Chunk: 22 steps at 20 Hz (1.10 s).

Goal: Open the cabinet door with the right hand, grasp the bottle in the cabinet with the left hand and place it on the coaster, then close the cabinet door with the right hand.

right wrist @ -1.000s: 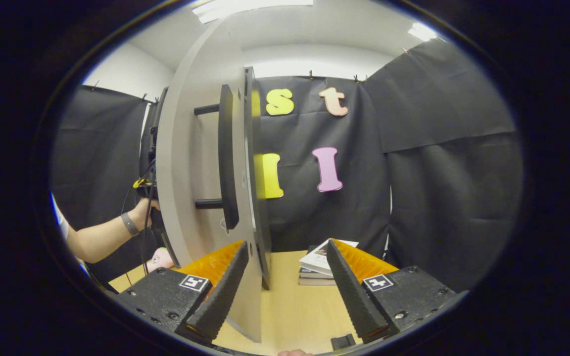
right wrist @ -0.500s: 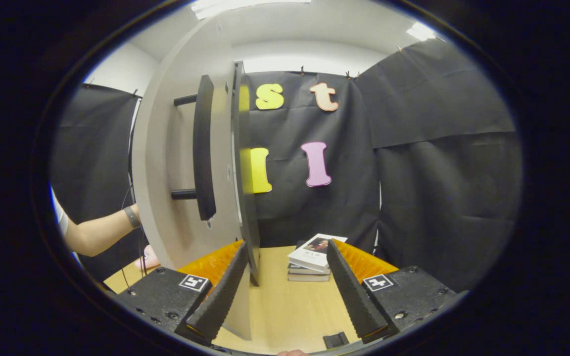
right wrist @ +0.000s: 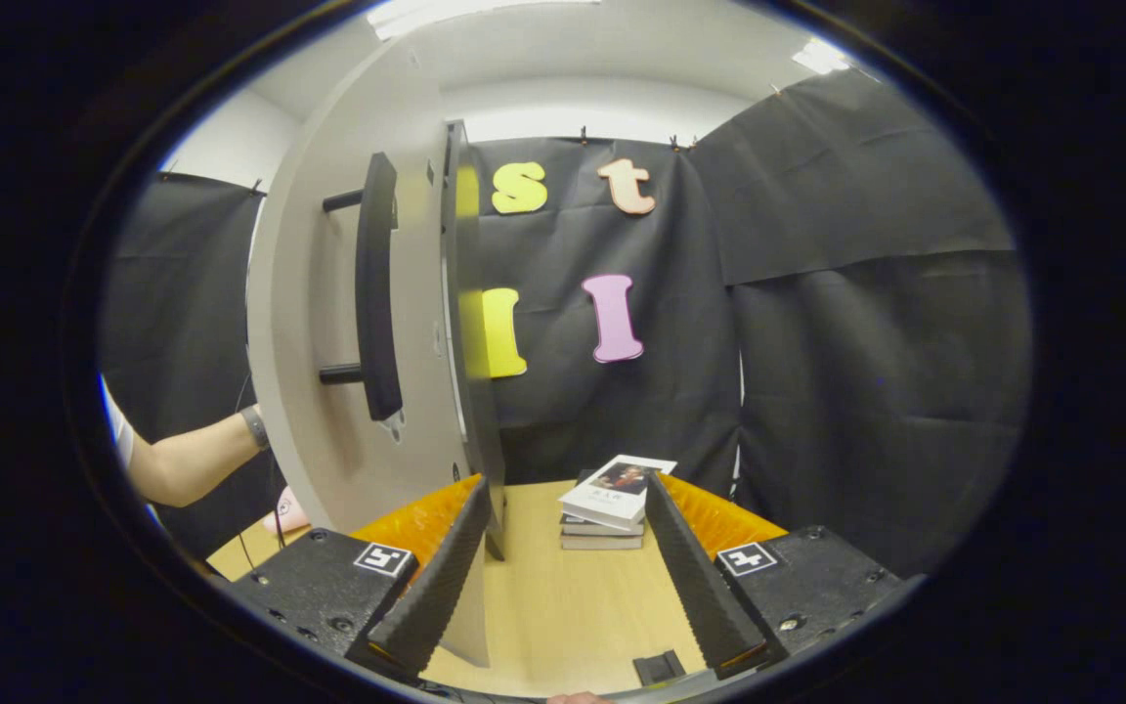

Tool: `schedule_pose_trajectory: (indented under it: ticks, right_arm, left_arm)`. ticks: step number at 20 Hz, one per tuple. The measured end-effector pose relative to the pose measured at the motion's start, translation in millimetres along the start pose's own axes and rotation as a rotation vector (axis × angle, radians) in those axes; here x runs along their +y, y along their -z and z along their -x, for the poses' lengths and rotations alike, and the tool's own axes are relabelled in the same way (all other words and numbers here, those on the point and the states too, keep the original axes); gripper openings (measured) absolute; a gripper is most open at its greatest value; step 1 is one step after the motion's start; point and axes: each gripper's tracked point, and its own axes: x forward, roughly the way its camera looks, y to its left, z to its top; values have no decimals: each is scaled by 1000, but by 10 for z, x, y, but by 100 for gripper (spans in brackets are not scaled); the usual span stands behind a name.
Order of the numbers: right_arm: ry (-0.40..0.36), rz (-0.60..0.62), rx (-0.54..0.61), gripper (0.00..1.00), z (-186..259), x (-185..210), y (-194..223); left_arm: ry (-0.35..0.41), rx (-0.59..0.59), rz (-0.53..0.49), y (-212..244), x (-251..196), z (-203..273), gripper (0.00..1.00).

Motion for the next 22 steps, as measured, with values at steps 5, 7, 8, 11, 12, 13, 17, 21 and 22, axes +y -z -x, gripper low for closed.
schedule_pose_trajectory:
  ticks: [5, 7, 8, 11, 12, 13, 17, 21, 22]
  right_arm:
    - [-21, 1, -22, 98, 23, 51, -49]
    - [-34, 2, -41, 99, 37, 95, -101]
    - [-39, 6, -47, 98, 54, 105, -122]
    - [-62, 13, -62, 98, 100, 168, -162]
    - [-65, 12, -66, 98, 113, 173, -173]
    - [-66, 10, -73, 98, 133, 174, -201]
    - [-70, -13, -107, 98, 257, 170, -348]
    - [-48, -44, -140, 98, 386, 79, -507]
    - [-38, -53, -141, 98, 412, 45, -546]
  left_arm:
    - [3, -76, 28, -333, 162, 579, 45]
    - [-7, -93, 9, -380, 264, 857, 45]
    - [-29, -103, -7, -412, 335, 985, 45]
    - [-62, -111, -3, -415, 476, 1396, 45]
    - [-74, -111, 0, -386, 544, 1537, 45]
    - [-96, -112, -4, -330, 653, 1719, 45]
    - [-191, -87, -39, 55, 985, 2353, 45]
    - [-319, -39, -45, 853, 1236, 2993, 45]
    - [-353, -30, -52, 1058, 1283, 3136, 45]
